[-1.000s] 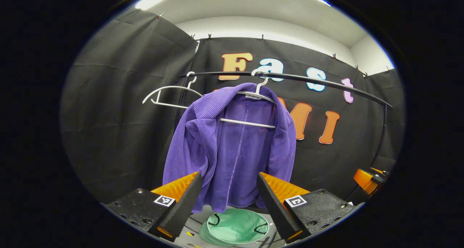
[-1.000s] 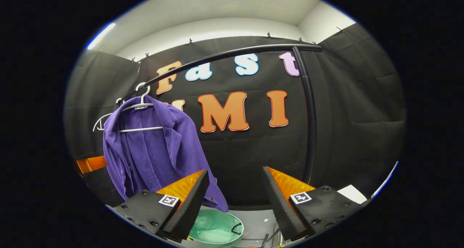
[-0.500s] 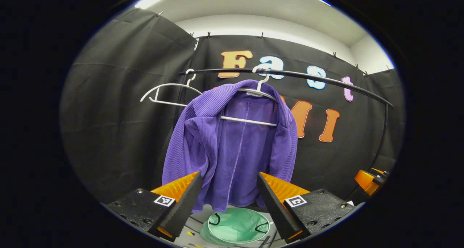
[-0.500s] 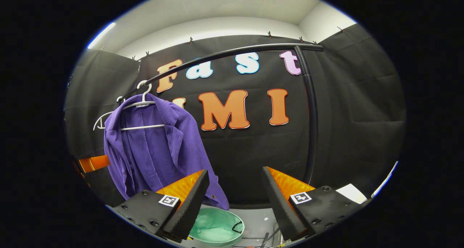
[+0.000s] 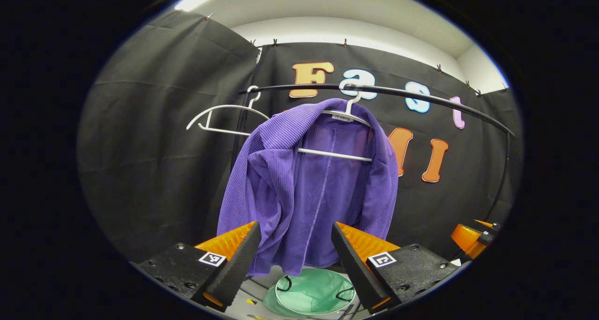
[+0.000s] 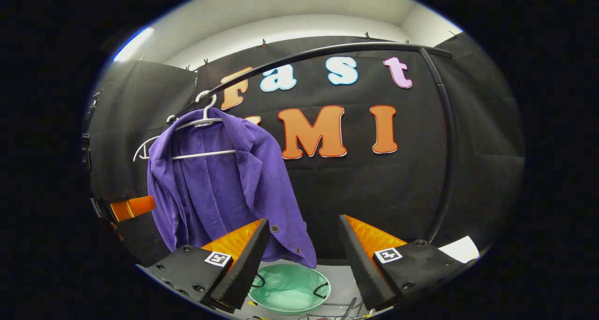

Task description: Grasp the clothes on the hanger with both hands and then place them into the laundry hamper below.

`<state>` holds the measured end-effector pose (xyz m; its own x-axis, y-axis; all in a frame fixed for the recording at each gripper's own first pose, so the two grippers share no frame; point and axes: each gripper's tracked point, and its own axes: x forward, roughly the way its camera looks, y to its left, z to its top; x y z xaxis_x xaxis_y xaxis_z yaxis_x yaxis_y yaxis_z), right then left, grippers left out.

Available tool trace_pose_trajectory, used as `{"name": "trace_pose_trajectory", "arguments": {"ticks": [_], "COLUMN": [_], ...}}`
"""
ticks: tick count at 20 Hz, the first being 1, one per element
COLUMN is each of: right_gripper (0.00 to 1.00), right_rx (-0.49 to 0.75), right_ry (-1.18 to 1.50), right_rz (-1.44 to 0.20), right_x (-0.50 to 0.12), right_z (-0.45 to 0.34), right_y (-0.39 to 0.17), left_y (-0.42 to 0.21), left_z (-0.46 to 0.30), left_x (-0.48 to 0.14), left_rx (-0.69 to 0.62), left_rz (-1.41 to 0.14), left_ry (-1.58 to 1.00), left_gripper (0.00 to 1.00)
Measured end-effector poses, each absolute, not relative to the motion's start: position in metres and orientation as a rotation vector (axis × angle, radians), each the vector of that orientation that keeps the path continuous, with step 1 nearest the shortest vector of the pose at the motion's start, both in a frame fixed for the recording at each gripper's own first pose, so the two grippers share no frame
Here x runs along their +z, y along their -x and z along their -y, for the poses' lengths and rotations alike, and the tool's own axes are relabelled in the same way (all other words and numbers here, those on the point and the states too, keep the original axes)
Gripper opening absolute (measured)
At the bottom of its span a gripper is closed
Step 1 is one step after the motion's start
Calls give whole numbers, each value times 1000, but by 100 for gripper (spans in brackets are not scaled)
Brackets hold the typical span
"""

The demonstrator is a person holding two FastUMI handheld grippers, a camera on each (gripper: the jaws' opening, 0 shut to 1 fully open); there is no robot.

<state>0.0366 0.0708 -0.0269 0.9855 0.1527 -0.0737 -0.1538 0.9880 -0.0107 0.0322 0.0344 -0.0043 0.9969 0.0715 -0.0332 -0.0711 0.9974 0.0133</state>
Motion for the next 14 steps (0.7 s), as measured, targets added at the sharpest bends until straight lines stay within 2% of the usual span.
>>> {"name": "trace_pose_trajectory", "arguments": {"ticks": [2,3,4,6,7,8,11,12,13,14], "right_gripper": [96,100,96,96,96,96,96,96,96,100], "right_rx": [155,158,153,150,155,158,165,166,162,159], "right_ry": [9,8,10,3,-3,-4,3,8,19,30], "right_rz": [-77,-70,-69,-81,-87,-89,-82,-86,-85,-76], "right_x": [-28,-27,-28,-35,-36,-37,-39,-41,-44,-45], "right_z": [-83,-93,-98,-110,-117,-124,-149,-156,-163,-170], "right_y": [-41,-43,-48,-55,-61,-67,-86,-92,-99,-106], "left_y": [-43,-49,-56,-65,-69,-73,-87,-89,-92,-95], "left_z": [-45,-51,-55,-62,-66,-70,-73,-74,-74,-75], "left_x": [-1,1,1,-2,-3,-3,-8,-8,-10,-13], "left_rx": [72,75,75,64,60,58,18,6,-6,-16], "left_rz": [-31,-25,-31,-45,-43,-45,-62,-62,-63,-66], "left_ry": [-23,-20,-11,4,6,8,10,9,5,3], "left_gripper": [95,96,95,95,92,96,95,99,99,96]}}
